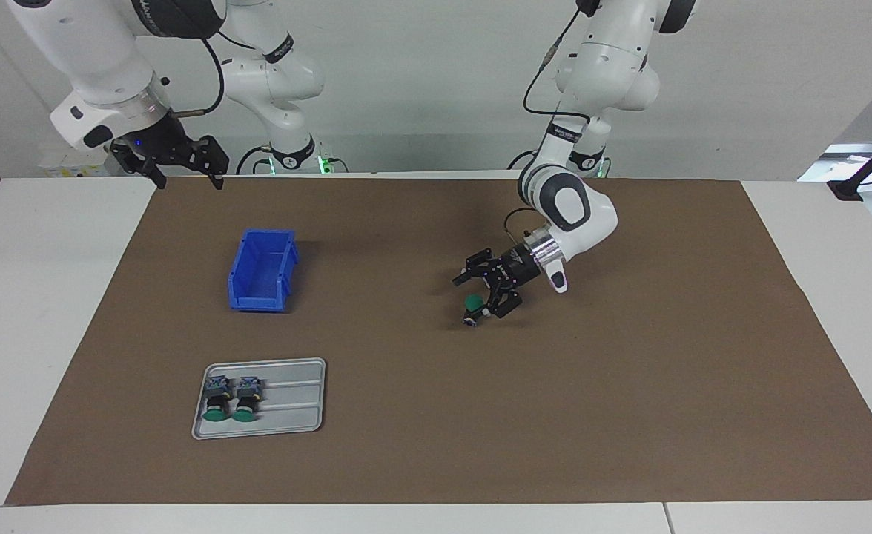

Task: Place and press button with both arms
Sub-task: 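Open the left gripper and pull it back from the button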

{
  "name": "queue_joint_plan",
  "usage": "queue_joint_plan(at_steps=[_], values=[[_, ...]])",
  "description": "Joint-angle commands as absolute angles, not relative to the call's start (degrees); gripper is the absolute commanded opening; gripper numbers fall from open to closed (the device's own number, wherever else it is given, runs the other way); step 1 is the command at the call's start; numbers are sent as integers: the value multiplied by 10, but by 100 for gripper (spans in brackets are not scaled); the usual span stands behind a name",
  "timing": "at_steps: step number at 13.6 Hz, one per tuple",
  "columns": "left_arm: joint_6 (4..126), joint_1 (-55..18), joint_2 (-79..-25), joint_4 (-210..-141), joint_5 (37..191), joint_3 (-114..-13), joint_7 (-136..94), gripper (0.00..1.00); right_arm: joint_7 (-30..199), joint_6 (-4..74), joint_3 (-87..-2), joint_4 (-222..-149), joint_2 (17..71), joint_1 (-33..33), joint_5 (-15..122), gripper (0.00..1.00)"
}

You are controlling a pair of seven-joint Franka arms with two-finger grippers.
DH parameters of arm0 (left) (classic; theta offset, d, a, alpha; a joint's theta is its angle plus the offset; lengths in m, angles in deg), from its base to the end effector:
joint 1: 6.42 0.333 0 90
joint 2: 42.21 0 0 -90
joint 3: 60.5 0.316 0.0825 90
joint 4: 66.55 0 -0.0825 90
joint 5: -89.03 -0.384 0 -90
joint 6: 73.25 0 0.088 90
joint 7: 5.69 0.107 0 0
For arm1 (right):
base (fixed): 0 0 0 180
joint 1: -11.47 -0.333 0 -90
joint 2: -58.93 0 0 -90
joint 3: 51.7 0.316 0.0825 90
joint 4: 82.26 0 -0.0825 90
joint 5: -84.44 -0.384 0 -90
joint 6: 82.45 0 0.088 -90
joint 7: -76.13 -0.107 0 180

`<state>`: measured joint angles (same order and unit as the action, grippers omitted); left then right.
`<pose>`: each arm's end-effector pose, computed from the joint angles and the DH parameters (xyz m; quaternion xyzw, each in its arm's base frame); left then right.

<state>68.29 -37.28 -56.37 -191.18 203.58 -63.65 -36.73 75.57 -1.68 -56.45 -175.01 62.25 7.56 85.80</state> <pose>0.4679 -0.3129 0.2800 0.5528 0.6323 -0.2840 0.4625 0.5180 -0.0117 0.6204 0.9970 -0.0129 -0.0756 0.0093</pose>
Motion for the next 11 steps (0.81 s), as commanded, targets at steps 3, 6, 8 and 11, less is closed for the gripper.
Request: queue_joint_plan(at_steps=[3,6,8,11], values=[[753,-404,-518,-1920,2016,-631,-389,100,767,-19,-563,-1756,628,80,857,99],[763,-403,-500,-1921,1908,-631,-439,100,767,-19,-563,-1756,629,80,857,99],[763,-390,-486,-1924,1864,-630,-465,100,767,-19,-563,-1756,628,80,857,99],[762,-379,-456,-1941,1800,-629,-471,100,767,-19,-563,-1756,628,80,857,99]])
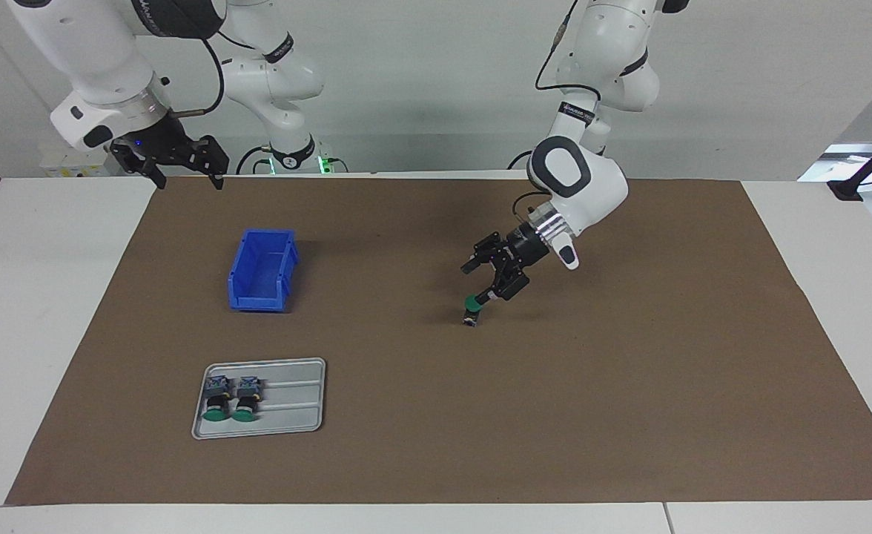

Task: Place and press button with both arms
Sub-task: 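Open the left gripper and pull it back from the button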

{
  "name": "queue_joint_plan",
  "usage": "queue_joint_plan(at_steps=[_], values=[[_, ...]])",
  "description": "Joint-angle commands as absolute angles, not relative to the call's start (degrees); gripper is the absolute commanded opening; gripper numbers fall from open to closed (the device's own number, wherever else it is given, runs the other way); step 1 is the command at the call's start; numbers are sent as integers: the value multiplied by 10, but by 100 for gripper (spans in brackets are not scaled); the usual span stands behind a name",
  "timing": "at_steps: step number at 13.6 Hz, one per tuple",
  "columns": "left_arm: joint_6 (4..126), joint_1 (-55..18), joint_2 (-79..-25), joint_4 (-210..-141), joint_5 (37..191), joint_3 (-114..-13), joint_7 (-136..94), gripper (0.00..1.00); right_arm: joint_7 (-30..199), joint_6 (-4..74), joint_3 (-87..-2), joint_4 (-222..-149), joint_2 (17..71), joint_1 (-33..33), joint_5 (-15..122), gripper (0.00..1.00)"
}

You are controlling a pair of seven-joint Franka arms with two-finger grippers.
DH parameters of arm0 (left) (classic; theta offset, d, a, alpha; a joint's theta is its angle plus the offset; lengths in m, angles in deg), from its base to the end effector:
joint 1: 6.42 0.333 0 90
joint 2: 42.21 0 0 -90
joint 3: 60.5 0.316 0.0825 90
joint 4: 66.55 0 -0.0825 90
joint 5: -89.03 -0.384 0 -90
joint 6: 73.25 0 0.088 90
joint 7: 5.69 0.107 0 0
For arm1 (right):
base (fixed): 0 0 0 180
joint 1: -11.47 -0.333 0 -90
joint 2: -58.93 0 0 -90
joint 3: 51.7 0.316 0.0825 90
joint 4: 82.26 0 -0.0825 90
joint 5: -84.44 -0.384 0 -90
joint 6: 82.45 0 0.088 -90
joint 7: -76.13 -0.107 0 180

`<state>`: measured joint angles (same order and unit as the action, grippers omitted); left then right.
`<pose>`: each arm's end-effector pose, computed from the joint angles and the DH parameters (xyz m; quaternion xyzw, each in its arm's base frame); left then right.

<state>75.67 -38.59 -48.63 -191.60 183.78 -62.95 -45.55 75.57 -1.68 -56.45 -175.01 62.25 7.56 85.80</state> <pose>0.4734 -0.3022 0.3533 0.6416 0.5955 -0.2052 0.4377 0.5180 -0.0117 0.6204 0.9970 -0.0129 -0.0756 0.0093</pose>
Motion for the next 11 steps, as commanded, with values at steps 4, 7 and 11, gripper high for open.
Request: queue_joint_plan(at_steps=[4,7,11], values=[[755,-353,-439,-1948,1690,-628,-474,100,767,-19,-563,-1756,628,80,857,99],[677,-295,-419,-1953,1575,-627,-475,100,767,-19,-563,-1756,628,80,857,99],[559,-220,-416,-1917,1384,-628,-524,100,767,-19,-563,-1756,628,80,857,99]])
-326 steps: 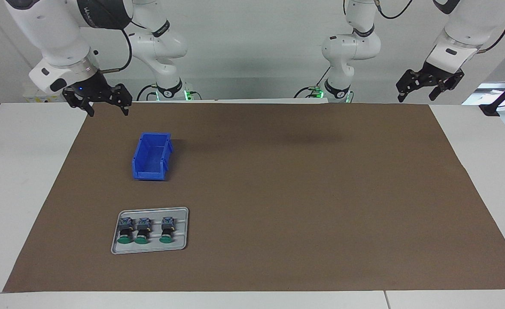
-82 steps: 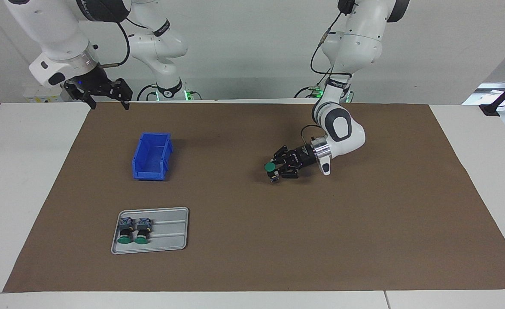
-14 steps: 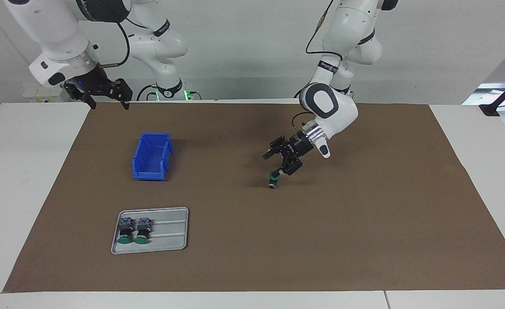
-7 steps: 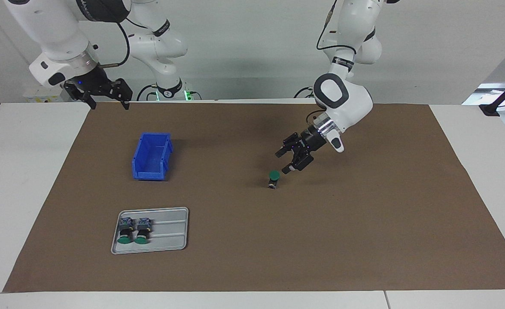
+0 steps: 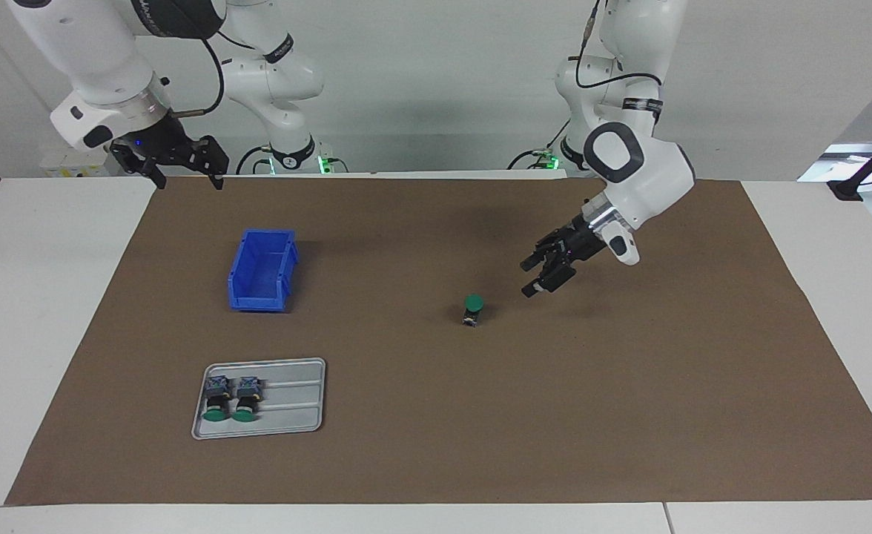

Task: Place and press button with both arms
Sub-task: 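Open the left gripper and pull it back from the button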

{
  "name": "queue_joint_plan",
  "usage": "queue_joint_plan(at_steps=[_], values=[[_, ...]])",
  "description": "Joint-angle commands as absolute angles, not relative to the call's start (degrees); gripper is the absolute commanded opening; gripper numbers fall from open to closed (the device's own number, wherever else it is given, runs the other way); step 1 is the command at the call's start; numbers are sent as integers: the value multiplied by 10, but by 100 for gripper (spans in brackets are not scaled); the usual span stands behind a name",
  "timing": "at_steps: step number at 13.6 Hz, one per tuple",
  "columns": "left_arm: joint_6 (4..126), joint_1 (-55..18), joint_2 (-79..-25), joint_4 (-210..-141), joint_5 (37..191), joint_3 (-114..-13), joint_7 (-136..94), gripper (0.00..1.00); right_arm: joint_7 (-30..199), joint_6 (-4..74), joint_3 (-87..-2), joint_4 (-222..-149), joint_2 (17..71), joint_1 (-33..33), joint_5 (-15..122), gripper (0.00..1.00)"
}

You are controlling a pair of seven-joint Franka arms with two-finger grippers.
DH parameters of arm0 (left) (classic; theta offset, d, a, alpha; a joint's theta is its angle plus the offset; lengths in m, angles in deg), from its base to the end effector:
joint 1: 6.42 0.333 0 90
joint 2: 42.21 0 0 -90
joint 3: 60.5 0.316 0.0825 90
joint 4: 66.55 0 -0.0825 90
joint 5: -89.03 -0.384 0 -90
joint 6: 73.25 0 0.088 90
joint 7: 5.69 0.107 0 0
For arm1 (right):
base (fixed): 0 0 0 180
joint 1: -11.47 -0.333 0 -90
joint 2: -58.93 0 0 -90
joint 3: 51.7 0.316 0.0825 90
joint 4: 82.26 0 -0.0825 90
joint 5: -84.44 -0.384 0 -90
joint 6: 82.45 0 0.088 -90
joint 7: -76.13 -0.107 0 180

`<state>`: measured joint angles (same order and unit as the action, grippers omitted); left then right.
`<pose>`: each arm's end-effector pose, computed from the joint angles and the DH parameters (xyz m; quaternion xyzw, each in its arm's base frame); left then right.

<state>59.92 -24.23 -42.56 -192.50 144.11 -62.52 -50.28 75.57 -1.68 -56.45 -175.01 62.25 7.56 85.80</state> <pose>0.5100 -0.1994 0.3981 0.8011 0.4784 -0.1447 0.3292 0.5180 -0.0117 0.6204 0.9970 -0.0129 -0.0756 0.0093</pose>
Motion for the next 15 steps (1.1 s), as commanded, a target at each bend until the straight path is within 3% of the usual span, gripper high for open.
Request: queue_joint_plan(at_steps=[1,10,15], values=[[542,-208,-416,-1912,1353,-628,-524,100,767,-19,-563,-1756,628,80,857,99],[414,-166,-420,-1841,1107,-628,-518,100,767,-19,-563,-1756,628,80,857,99],[366,-146,-423,-1798,1061,-628,-509,100,767,-19,-563,-1756,628,80,857,99]])
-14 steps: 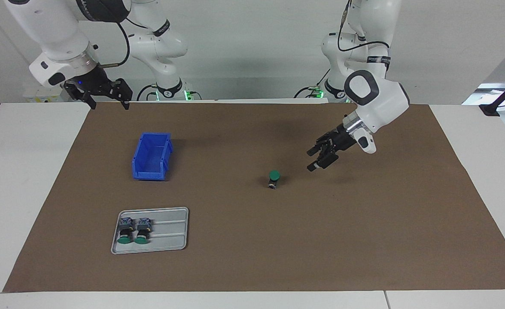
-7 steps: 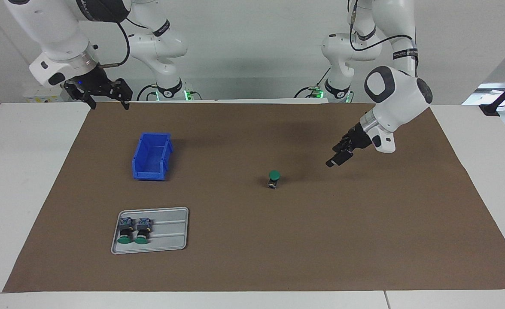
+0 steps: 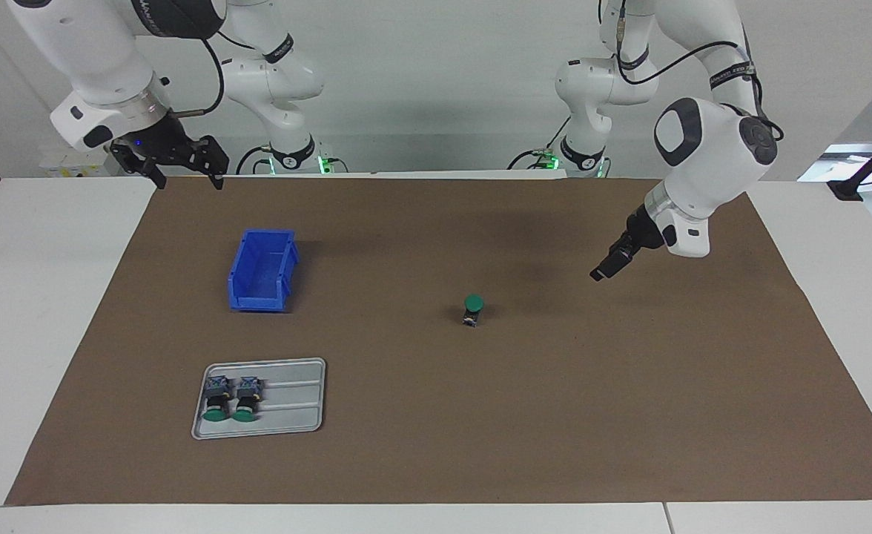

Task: Place and press button with both arms
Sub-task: 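Open the left gripper and pull it back from the button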

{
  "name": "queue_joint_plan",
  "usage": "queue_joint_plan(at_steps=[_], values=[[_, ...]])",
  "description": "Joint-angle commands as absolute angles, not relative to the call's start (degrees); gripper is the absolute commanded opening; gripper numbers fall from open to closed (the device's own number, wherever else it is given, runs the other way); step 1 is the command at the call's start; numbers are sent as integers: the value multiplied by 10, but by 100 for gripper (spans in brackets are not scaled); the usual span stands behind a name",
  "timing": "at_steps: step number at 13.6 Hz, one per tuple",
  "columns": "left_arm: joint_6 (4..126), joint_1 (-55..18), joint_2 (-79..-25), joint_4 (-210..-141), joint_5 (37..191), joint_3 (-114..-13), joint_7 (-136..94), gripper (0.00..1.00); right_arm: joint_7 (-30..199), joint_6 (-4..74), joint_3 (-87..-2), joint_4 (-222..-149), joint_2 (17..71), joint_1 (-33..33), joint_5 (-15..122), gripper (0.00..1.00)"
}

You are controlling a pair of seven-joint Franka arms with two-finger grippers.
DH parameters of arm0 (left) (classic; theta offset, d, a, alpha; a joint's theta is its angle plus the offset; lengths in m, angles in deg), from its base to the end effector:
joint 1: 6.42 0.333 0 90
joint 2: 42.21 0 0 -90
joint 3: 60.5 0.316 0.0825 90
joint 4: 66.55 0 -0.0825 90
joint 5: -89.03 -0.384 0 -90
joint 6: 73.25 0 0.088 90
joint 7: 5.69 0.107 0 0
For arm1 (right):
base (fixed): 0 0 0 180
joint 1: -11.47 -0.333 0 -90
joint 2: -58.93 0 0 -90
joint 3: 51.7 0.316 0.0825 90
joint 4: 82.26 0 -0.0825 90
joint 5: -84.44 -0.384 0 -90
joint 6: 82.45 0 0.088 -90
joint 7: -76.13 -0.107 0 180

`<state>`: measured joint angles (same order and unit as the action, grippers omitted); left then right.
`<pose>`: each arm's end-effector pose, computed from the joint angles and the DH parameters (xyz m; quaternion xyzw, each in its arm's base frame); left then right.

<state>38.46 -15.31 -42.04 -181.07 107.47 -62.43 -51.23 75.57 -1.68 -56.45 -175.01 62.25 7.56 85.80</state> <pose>0.5361 -0.1240 0.4583 0.9232 0.3543 -0.0897 0.1192 0.5180 -0.0117 0.6204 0.9970 -0.0129 -0.0756 0.0093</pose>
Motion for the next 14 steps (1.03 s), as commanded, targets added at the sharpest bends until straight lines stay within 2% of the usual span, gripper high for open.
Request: queue_joint_plan(at_steps=[1,4,10,14], values=[[365,-146,-423,-1798,1060,-628,-509,100,767,-19,-563,-1756,628,80,857,99],[363,-149,-422,-1793,1052,-628,-509,100,767,-19,-563,-1756,628,80,857,99],[330,-158,-441,-1731,976,-632,-482,100,767,-19,-563,-1756,628,80,857,99],[314,-160,-440,-1725,923,-634,-411,100,767,-19,-563,-1756,628,80,857,99]])
